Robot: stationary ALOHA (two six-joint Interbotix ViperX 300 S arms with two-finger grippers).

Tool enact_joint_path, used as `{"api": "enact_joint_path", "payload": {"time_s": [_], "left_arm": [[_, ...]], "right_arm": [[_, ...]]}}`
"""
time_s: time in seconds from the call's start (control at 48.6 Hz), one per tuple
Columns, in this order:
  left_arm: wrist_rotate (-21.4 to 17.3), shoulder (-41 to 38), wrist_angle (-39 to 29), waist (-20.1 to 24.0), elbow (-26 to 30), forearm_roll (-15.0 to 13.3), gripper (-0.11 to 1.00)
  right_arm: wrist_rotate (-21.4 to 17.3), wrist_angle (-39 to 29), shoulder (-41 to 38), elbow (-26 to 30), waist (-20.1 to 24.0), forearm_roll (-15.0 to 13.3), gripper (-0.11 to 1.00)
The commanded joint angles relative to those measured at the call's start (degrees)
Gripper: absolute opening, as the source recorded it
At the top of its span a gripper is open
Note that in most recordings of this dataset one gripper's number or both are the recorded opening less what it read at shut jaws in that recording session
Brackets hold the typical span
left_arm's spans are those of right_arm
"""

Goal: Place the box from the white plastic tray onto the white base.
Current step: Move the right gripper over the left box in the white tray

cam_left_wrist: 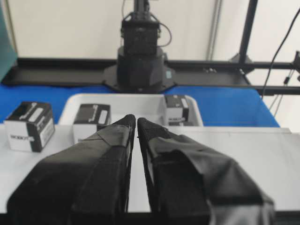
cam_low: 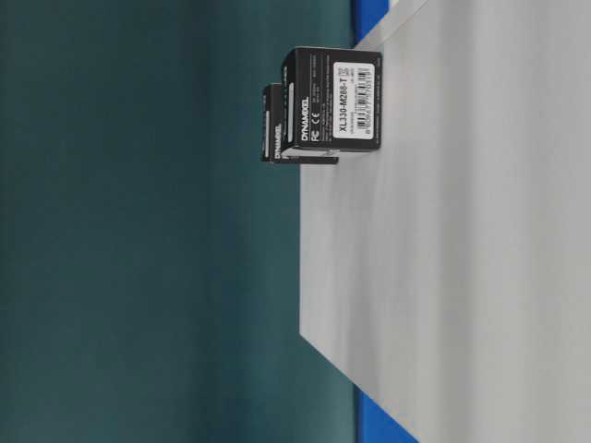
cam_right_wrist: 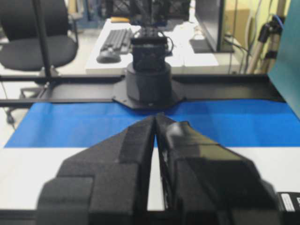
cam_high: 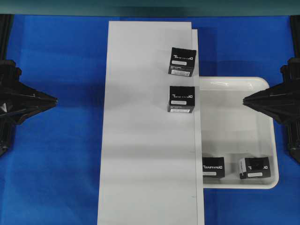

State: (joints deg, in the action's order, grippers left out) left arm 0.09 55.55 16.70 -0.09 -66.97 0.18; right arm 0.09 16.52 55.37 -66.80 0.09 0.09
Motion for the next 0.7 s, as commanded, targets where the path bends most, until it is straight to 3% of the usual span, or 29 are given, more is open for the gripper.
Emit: {"api": "enact_joint_path", "payload": {"time_s": [0.0,0.062,0.144,0.268,0.432,0.679], "left_arm": [[1.5,0.0,-0.4,-0.6,2.2,0.7,0.14],[2.5,0.2,-1.2,-1.0,3.1,0.7,0.15],[3.1,0.3,-3.7,-1.6,4.1,0.7,0.04],[3.1,0.2,-8.3,-1.8,5.7,0.7,-0.04],[3.3,0.3,-11.7,-2.5,6.3,0.8,-0.05],[3.4,0.4,-13.4,-2.5,6.4,0.7,-0.05]], "right_arm": [[-1.1,0.4,-0.3,1.1,0.9,0.4,0.14],[-1.8,-2.5,-0.4,2.7,1.9,3.1,0.09],[-3.8,-9.6,-0.3,5.4,2.1,5.2,0.01],[-6.8,-23.4,-0.4,9.8,2.5,5.5,0.00],[-11.6,-38.4,-2.7,17.1,2.9,5.7,0.00],[-14.3,-52.0,-10.6,23.0,7.7,5.7,0.00]]}}
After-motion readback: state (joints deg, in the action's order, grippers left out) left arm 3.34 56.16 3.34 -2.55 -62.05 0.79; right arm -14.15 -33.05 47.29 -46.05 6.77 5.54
